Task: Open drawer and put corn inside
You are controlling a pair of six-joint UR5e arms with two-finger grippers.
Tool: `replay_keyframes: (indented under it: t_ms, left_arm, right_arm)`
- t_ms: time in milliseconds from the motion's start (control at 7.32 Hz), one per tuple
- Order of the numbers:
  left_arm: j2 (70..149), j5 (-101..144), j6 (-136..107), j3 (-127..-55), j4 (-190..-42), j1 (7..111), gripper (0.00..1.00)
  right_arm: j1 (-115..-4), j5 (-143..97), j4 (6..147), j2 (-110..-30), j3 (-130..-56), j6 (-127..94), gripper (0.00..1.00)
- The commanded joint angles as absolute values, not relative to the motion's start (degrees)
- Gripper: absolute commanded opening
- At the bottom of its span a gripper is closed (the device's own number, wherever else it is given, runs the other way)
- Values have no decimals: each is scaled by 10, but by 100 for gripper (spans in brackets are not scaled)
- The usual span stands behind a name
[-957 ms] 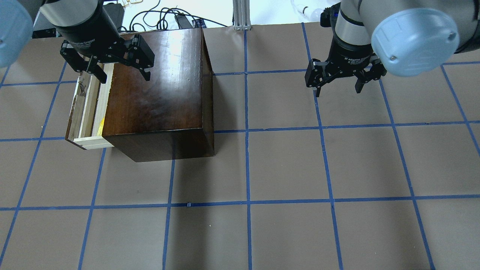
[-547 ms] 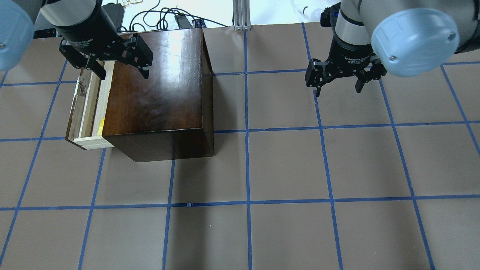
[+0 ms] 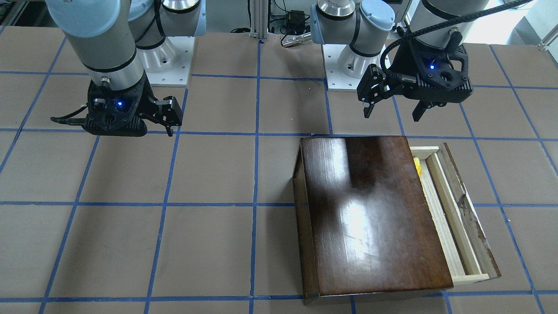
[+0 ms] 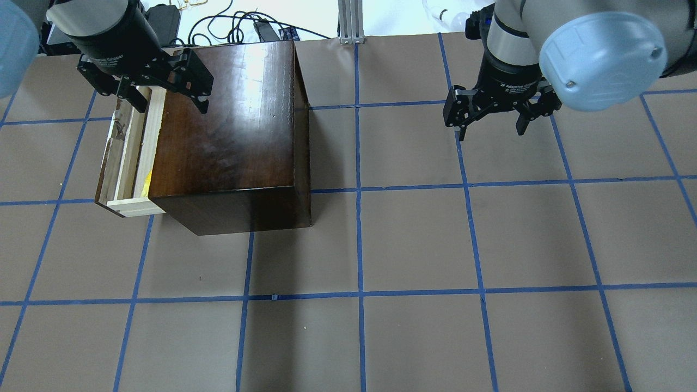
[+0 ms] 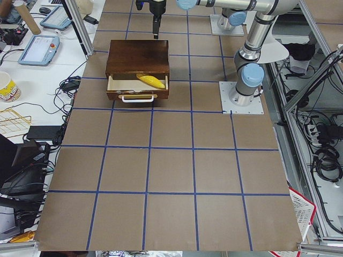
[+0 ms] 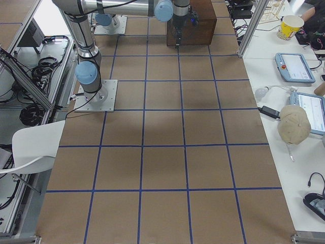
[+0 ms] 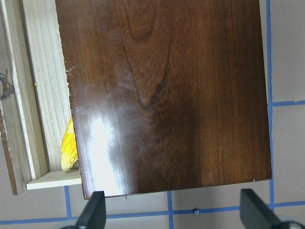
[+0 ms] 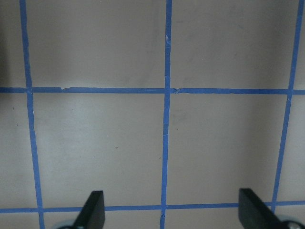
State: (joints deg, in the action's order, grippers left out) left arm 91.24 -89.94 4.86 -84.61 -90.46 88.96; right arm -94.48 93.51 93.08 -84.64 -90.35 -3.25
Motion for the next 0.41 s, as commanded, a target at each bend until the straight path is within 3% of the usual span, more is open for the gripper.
replay_keyframes:
  t_ms: [0,273]
  left_arm:
    - [912,-899,46,-846,-905,889,100]
    - [917,-898,-16,-846,-911,889,100]
  right_arm:
    - [-945,935,932,-846,-904,-33,100]
    - [-945,935,931,-846,-904,-33,100]
